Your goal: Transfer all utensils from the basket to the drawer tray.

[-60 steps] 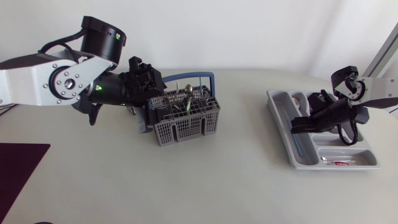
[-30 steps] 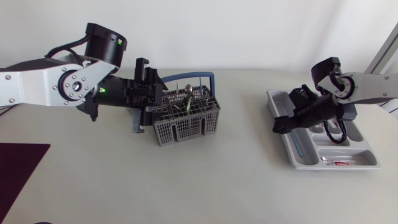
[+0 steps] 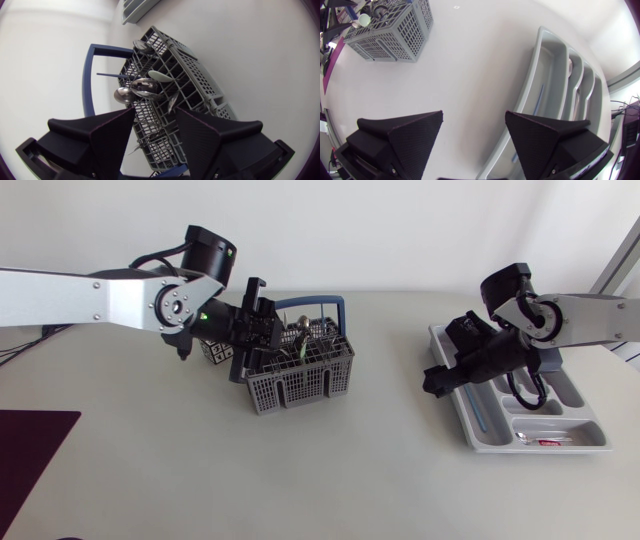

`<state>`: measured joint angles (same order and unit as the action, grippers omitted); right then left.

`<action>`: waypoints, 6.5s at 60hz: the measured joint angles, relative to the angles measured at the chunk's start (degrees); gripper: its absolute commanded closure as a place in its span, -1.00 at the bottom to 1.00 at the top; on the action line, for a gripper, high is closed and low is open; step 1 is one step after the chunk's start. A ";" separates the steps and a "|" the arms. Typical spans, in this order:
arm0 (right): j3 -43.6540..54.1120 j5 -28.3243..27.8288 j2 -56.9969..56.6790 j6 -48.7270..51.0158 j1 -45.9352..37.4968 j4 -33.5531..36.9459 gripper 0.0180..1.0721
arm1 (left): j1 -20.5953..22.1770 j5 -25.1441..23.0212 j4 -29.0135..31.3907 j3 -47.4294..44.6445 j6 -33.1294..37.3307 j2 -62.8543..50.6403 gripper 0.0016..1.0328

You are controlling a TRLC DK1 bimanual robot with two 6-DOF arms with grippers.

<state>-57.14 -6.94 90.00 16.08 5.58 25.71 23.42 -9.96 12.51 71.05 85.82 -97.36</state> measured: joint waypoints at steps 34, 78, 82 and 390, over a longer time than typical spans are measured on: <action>3.15 0.20 -0.13 0.68 -1.31 -2.08 -0.71 | 1.40 0.22 0.02 2.73 2.78 -5.03 0.93; 6.14 0.83 -5.51 0.66 0.57 -2.16 -0.71 | 0.72 -2.99 4.35 3.37 -0.07 4.42 0.93; 6.73 0.83 -6.27 0.66 0.83 -2.16 -0.71 | 0.63 -3.08 4.44 3.37 -0.81 5.55 0.93; 2.03 -15.34 -10.75 67.89 -32.46 17.66 -0.66 | 19.32 35.06 17.38 20.65 -79.84 -10.78 0.38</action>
<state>-55.11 -22.28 79.24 83.96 -26.87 43.38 42.74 25.10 29.89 91.70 5.98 -108.14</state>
